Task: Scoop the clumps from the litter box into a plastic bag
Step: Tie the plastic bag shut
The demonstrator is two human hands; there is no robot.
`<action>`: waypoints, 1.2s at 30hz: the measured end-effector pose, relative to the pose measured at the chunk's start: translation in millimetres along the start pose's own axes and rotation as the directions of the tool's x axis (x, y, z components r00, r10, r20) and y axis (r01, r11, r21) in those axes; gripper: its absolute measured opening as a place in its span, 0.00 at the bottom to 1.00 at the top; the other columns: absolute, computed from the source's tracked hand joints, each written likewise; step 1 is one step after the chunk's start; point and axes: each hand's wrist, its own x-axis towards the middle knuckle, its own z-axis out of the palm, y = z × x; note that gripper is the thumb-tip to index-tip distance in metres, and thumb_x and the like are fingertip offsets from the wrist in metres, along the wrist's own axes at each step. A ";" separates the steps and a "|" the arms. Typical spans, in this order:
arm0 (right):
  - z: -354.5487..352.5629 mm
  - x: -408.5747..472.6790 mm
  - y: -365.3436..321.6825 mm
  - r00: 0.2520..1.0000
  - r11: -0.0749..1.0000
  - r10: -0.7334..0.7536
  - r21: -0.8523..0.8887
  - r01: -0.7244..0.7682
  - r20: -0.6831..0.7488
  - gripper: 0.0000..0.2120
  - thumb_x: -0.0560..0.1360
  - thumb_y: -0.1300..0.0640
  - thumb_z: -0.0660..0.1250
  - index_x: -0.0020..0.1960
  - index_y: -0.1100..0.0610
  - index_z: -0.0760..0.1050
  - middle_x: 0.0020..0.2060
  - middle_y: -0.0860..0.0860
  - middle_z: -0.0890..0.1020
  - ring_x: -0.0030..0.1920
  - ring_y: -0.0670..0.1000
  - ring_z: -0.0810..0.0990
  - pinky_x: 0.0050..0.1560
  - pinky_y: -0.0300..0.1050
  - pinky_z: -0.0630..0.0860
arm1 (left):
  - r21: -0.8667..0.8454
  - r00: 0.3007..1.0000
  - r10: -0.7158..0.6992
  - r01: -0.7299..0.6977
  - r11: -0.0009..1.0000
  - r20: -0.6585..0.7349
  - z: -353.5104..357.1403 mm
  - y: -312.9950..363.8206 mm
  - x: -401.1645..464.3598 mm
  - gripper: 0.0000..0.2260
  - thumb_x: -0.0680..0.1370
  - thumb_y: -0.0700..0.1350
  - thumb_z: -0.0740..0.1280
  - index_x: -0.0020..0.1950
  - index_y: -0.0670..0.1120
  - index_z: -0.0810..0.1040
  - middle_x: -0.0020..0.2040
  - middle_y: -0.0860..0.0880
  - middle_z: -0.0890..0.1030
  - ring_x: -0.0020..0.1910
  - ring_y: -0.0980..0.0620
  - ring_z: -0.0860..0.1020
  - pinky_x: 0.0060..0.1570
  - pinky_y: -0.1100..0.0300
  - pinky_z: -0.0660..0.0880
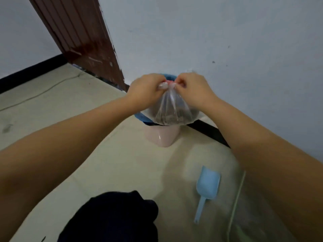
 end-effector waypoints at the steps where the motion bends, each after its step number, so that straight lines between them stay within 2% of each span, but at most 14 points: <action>1: -3.4 14.5 -5.2 0.999 1.000 -0.012 -0.011 0.012 -0.044 0.11 0.78 0.52 0.62 0.50 0.58 0.78 0.40 0.50 0.76 0.41 0.50 0.74 0.41 0.42 0.68 | 0.012 0.999 0.008 -0.007 1.000 -0.038 -6.1 -7.5 14.4 0.15 0.79 0.52 0.58 0.45 0.43 0.77 0.43 0.44 0.79 0.44 0.43 0.77 0.39 0.54 0.68; 5: 10.0 67.1 -8.5 0.989 0.995 -0.023 -0.098 0.008 -0.149 0.10 0.78 0.54 0.61 0.51 0.58 0.78 0.41 0.51 0.76 0.40 0.50 0.73 0.41 0.42 0.67 | 0.007 0.994 0.063 -0.062 0.998 -0.088 -11.5 -43.4 61.0 0.16 0.79 0.52 0.58 0.51 0.43 0.79 0.46 0.44 0.81 0.45 0.44 0.77 0.43 0.54 0.72; 8: 51.0 90.6 10.3 0.993 0.978 0.042 -0.199 -0.063 -0.107 0.10 0.78 0.56 0.60 0.52 0.58 0.78 0.46 0.56 0.79 0.44 0.55 0.77 0.44 0.46 0.72 | 0.065 0.995 0.032 -0.038 0.997 0.096 16.5 -68.9 85.3 0.15 0.79 0.50 0.57 0.50 0.42 0.79 0.42 0.44 0.79 0.42 0.45 0.76 0.43 0.54 0.74; 11: 102.5 105.2 39.9 0.983 0.920 0.170 -0.369 -0.135 0.065 0.11 0.77 0.60 0.59 0.56 0.60 0.77 0.52 0.60 0.79 0.52 0.60 0.78 0.49 0.50 0.74 | 0.201 0.939 0.008 -0.082 0.976 0.344 66.1 -89.8 104.0 0.15 0.79 0.50 0.57 0.44 0.43 0.80 0.40 0.46 0.77 0.41 0.45 0.76 0.38 0.56 0.70; 15: 158.6 124.5 67.9 0.845 0.824 0.414 -0.533 -0.190 0.340 0.12 0.75 0.63 0.63 0.58 0.60 0.76 0.55 0.59 0.78 0.51 0.60 0.77 0.51 0.53 0.76 | 0.286 0.816 0.017 -0.222 0.932 0.577 131.6 -109.3 119.7 0.10 0.79 0.49 0.60 0.42 0.46 0.73 0.42 0.48 0.74 0.39 0.48 0.72 0.38 0.53 0.70; 18: 178.1 137.7 78.3 0.691 0.773 0.499 -0.629 -0.082 0.524 0.06 0.75 0.62 0.65 0.51 0.61 0.77 0.53 0.58 0.77 0.46 0.57 0.77 0.49 0.49 0.74 | 0.302 0.637 -0.019 -0.339 0.891 0.771 166.8 -113.7 128.8 0.03 0.78 0.41 0.63 0.49 0.43 0.75 0.44 0.48 0.75 0.44 0.47 0.74 0.44 0.55 0.72; 22: 209.5 149.8 95.9 0.465 0.685 0.579 -0.709 0.167 0.670 0.24 0.77 0.51 0.64 0.71 0.55 0.65 0.68 0.54 0.70 0.64 0.55 0.72 0.62 0.46 0.71 | 0.178 0.385 0.009 -0.446 0.877 0.923 205.7 -124.4 131.4 0.14 0.79 0.43 0.63 0.64 0.44 0.74 0.59 0.45 0.77 0.57 0.44 0.76 0.55 0.54 0.72; 24: 216.0 151.5 99.7 0.424 0.660 0.606 -0.723 0.205 0.673 0.27 0.77 0.49 0.64 0.73 0.55 0.62 0.69 0.54 0.69 0.64 0.55 0.72 0.61 0.45 0.70 | 0.135 0.323 0.016 -0.439 0.888 0.946 217.8 -128.9 129.5 0.15 0.79 0.45 0.63 0.64 0.43 0.74 0.61 0.44 0.77 0.58 0.43 0.76 0.61 0.52 0.72; 27: 201.3 155.5 94.2 0.453 0.708 0.588 -0.697 0.112 0.670 0.19 0.76 0.54 0.65 0.65 0.59 0.73 0.56 0.56 0.78 0.51 0.54 0.77 0.52 0.45 0.73 | 0.100 0.295 0.000 -0.324 0.941 0.955 221.5 -134.7 133.3 0.16 0.76 0.44 0.66 0.62 0.41 0.75 0.60 0.44 0.78 0.57 0.43 0.77 0.61 0.49 0.73; 28: 189.4 156.2 88.8 0.497 0.735 0.569 -0.676 0.049 0.655 0.16 0.76 0.55 0.65 0.62 0.60 0.75 0.55 0.56 0.79 0.48 0.54 0.77 0.49 0.45 0.73 | 0.073 0.304 0.020 -0.290 0.954 0.952 219.2 -134.7 136.2 0.17 0.75 0.45 0.68 0.63 0.42 0.75 0.61 0.44 0.78 0.57 0.43 0.77 0.61 0.48 0.73; 30: 158.6 153.6 76.3 0.630 0.793 0.488 -0.608 -0.031 0.604 0.13 0.77 0.57 0.63 0.59 0.60 0.78 0.55 0.56 0.81 0.50 0.55 0.78 0.49 0.45 0.73 | 0.049 0.374 0.057 -0.270 0.962 0.926 203.2 -130.1 138.4 0.17 0.74 0.47 0.68 0.62 0.43 0.76 0.58 0.44 0.79 0.54 0.43 0.77 0.59 0.50 0.74; 32: 121.5 136.6 62.8 0.804 0.866 0.368 -0.486 -0.115 0.466 0.12 0.78 0.59 0.61 0.57 0.60 0.79 0.55 0.55 0.81 0.54 0.55 0.78 0.53 0.43 0.72 | 0.048 0.565 0.128 -0.286 0.957 0.815 175.3 -117.6 135.8 0.11 0.76 0.47 0.64 0.54 0.42 0.78 0.50 0.43 0.79 0.47 0.44 0.77 0.51 0.52 0.75; 34: 89.2 102.1 58.5 0.931 0.927 0.303 -0.290 -0.237 0.206 0.11 0.77 0.59 0.62 0.53 0.60 0.81 0.52 0.54 0.82 0.52 0.53 0.78 0.53 0.41 0.70 | -0.011 0.788 0.188 -0.224 0.974 0.586 141.9 -97.9 123.4 0.09 0.77 0.45 0.61 0.50 0.43 0.79 0.47 0.44 0.80 0.44 0.44 0.77 0.46 0.51 0.77; 36: 71.5 51.7 66.1 0.937 0.931 0.348 -0.107 -0.350 -0.037 0.09 0.76 0.60 0.62 0.49 0.59 0.80 0.46 0.53 0.83 0.45 0.51 0.79 0.50 0.41 0.72 | -0.150 0.918 0.248 -0.210 0.966 0.310 116.2 -69.7 99.0 0.09 0.78 0.44 0.60 0.49 0.43 0.79 0.45 0.45 0.81 0.43 0.45 0.78 0.44 0.49 0.77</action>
